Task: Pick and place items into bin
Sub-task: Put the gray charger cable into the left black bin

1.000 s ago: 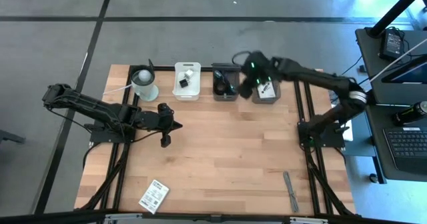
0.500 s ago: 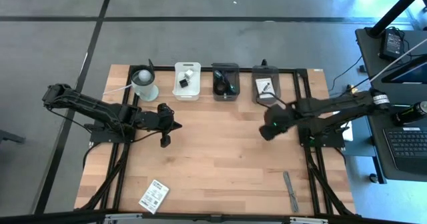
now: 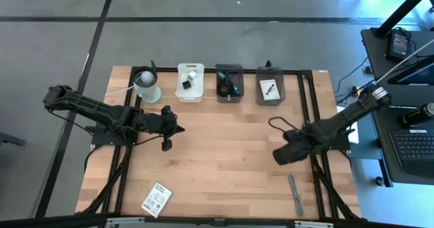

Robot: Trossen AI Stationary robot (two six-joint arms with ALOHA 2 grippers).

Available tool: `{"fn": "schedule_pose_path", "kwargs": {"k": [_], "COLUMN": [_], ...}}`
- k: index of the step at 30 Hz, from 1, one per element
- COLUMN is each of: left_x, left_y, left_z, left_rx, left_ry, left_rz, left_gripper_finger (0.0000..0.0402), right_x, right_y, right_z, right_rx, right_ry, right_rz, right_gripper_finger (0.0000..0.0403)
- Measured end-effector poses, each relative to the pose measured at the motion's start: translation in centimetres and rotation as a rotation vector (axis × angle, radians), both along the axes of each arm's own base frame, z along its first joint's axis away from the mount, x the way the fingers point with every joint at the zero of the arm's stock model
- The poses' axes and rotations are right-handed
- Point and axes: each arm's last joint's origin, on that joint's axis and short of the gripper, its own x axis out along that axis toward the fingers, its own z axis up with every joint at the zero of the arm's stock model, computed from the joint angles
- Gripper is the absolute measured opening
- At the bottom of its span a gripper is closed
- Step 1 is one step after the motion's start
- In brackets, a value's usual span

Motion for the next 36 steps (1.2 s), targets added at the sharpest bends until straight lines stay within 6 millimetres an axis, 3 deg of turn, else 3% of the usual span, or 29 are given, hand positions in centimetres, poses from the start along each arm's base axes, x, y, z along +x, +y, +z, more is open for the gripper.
{"fn": "schedule_pose_path", "kwargs": {"k": [7,14,20,30,33,36], "left_x": [0.0,-0.1,-0.1,-0.1,-0.1,-0.1], "left_y": [-0.1,-0.1,-0.1,-0.1,-0.1,-0.1], "left_z": [0.0,-0.1,-0.2,-0.2,-0.2,-0.2], "left_rx": [-0.02,-0.027,-0.025,-0.023,-0.021,-0.02], "left_ry": [0.007,0.022,0.026,0.028,0.029,0.029], "left_rz": [-0.027,-0.038,-0.037,-0.034,-0.032,-0.032], "left_gripper_finger": [0.0002,0.0002,0.0002,0.0002,0.0002,0.0002], "right_x": [-1.2,-1.1,-0.8,0.2,0.3,0.6], "right_y": [2.5,5.0,7.2,9.9,10.3,10.4], "right_z": [-2.2,-4.7,-6.8,-11.2,-12.2,-12.7], "right_rx": [0.048,0.142,0.172,0.184,0.166,0.177], "right_ry": [0.067,0.1,0.178,0.246,0.266,0.267], "right_rz": [-0.095,-0.125,-0.097,-0.02,-0.003,0.032], "right_gripper_finger": [0.0088,0.0161,0.0197,0.0203,0.0186,0.0141]}}
